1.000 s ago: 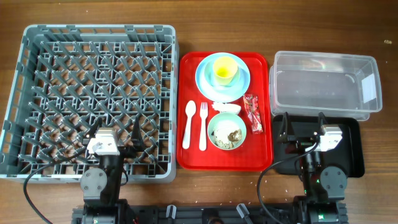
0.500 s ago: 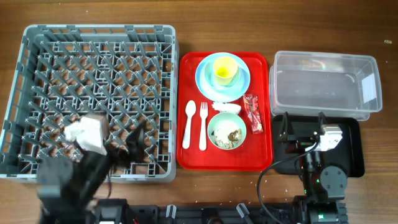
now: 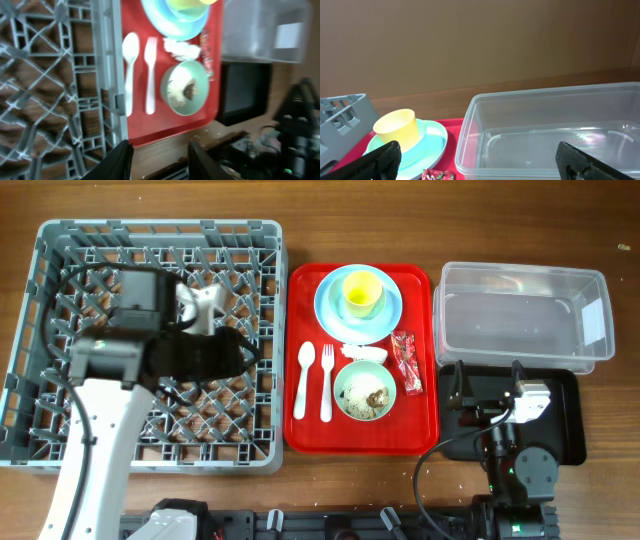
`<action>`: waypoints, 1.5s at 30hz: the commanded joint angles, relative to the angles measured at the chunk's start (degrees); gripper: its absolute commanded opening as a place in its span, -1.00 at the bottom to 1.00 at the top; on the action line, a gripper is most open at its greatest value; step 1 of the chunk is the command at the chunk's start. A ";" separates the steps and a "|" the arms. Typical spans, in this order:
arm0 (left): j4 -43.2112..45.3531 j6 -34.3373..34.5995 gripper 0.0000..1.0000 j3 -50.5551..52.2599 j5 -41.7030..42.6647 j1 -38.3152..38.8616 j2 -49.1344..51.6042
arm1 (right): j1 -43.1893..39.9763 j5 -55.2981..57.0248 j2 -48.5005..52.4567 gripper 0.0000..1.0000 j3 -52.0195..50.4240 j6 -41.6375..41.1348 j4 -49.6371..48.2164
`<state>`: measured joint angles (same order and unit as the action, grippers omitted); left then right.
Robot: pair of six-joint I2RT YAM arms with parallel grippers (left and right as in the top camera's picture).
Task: Sort waste into correct bins and load items into the dishwasher rack
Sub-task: 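Reach the left gripper to the white fork on the red tray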
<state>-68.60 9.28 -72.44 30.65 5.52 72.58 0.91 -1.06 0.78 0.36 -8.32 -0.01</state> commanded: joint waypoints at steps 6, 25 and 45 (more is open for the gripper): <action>4.44 23.54 -0.58 -0.63 -29.68 29.11 7.48 | -0.28 0.52 -0.24 1.00 -0.07 -0.68 -0.33; 18.51 26.01 -0.92 -0.63 -35.26 38.64 32.83 | -0.28 0.52 -0.24 1.00 -0.07 -0.68 -0.33; 23.69 28.11 -0.60 -0.63 -39.95 38.62 38.16 | -0.28 0.52 -0.24 1.00 -0.07 -0.70 -0.33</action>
<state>-45.08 35.94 -72.51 -9.39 44.07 108.18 0.91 -1.06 0.78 0.36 -8.32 -0.01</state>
